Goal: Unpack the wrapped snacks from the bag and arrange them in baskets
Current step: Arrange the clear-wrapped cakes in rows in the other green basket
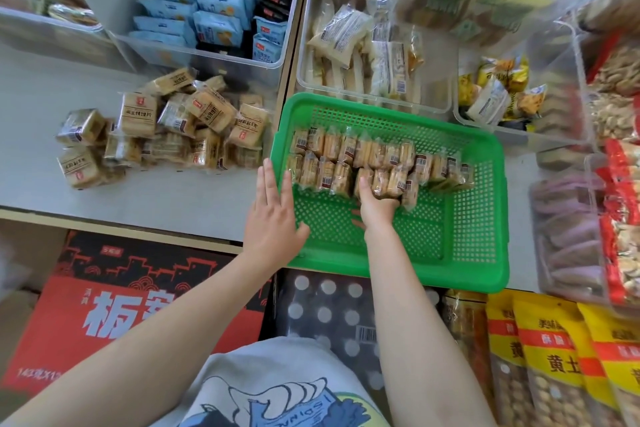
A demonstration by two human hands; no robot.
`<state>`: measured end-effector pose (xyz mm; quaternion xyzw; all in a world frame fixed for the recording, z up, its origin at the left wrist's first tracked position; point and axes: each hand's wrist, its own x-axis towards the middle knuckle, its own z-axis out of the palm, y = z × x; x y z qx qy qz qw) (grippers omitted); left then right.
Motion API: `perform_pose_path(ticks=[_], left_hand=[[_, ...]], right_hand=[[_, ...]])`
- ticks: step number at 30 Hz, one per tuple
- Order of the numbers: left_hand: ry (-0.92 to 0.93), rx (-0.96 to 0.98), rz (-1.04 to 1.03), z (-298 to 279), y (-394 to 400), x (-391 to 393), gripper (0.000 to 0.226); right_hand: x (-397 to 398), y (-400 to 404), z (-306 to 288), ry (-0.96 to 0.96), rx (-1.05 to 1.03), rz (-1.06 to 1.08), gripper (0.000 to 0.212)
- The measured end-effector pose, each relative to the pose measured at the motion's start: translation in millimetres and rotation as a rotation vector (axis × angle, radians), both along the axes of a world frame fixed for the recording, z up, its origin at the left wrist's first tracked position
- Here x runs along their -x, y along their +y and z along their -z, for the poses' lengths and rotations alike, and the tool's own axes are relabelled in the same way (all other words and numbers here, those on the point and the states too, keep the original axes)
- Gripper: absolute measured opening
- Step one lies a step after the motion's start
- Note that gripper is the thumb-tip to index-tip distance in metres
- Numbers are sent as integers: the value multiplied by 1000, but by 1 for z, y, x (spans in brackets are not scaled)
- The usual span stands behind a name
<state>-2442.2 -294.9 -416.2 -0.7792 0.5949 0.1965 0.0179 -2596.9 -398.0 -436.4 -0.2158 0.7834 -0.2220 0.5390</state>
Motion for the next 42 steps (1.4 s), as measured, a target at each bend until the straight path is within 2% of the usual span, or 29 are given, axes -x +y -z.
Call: perform_pose_path(ticks=[3,5,7,9,12,14,17,20,22,24,25,27,29,32,34,38,40,42], left_hand=[[-3,15,-3,2,1,0,98],[-12,3,0,3,1,-1,98],[-18,-7,8,3,1,-1,97],[-16,-8,9,2,0,-1,97],[-5,-9,8,-1,-1,0,97],[9,-6,3,-2,-1,0,97],[16,-9,1,-2,0,0,98],[115,1,-8,-6,0,-1,99],[320,59,-51,-10,3,-6,97],[600,144,-177,-12,13,-20,91],[680,177,-258,-11,21,-31,86],[659,174,-410,-4,43,-60,71],[558,131,-534,9,69,-95,57],[331,124,-567,28,101,-145,54],[237,75,-538,43,115,-173,59],[236,-95,-398,63,137,-200,67],[288,-84,-395,65,142,-204,67],[330,-74,-411,66,144,-205,65]], right_hand=[[10,5,2,0,-40,-59,110],[21,11,0,15,-63,1,107],[36,13,2,60,-33,106,117],[46,8,1,89,29,120,126],[45,-6,-5,60,104,4,104],[41,-10,-8,74,112,-67,98],[41,0,-11,41,108,-40,99],[38,27,-27,48,129,25,88],[25,44,-41,114,212,-63,80],[0,54,-61,127,340,-202,74],[-17,56,-73,106,399,-275,70],[-58,57,-95,62,494,-426,54],[-102,55,-103,45,563,-589,36],[-167,49,-87,67,543,-827,21],[-203,39,-68,131,524,-899,31],[-244,12,-34,369,474,-889,77],[-252,2,-24,448,388,-920,86],[-257,-6,-18,517,385,-938,84]])
